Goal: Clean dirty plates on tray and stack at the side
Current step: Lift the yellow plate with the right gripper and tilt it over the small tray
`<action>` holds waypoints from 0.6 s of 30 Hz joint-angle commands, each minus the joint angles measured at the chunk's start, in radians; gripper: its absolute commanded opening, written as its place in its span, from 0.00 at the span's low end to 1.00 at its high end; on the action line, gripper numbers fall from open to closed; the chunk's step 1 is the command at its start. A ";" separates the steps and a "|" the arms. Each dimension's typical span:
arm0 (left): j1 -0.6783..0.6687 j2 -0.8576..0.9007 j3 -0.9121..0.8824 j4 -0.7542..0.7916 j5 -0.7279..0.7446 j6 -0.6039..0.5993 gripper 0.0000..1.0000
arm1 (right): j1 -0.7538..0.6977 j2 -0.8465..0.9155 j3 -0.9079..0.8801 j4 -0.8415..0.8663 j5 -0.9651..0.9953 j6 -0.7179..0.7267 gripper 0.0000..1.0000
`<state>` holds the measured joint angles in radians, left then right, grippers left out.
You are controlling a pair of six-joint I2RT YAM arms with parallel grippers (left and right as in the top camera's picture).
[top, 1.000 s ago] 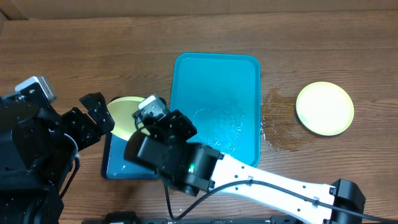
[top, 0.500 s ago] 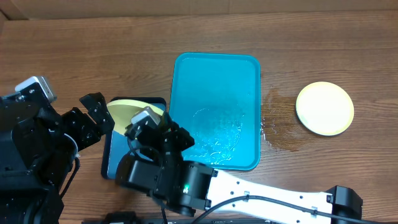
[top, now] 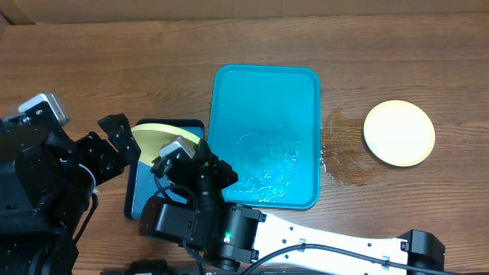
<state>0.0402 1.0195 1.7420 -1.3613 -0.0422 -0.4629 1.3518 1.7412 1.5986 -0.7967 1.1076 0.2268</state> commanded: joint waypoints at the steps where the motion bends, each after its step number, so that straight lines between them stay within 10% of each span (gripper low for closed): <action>1: 0.005 0.001 0.019 0.004 -0.020 0.022 1.00 | 0.003 -0.011 0.012 0.007 0.029 0.003 0.04; 18: 0.005 0.001 0.019 0.004 -0.020 0.022 1.00 | -0.008 -0.011 0.012 0.011 0.020 0.016 0.04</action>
<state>0.0402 1.0195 1.7420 -1.3613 -0.0425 -0.4629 1.3510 1.7412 1.5986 -0.7948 1.1072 0.2283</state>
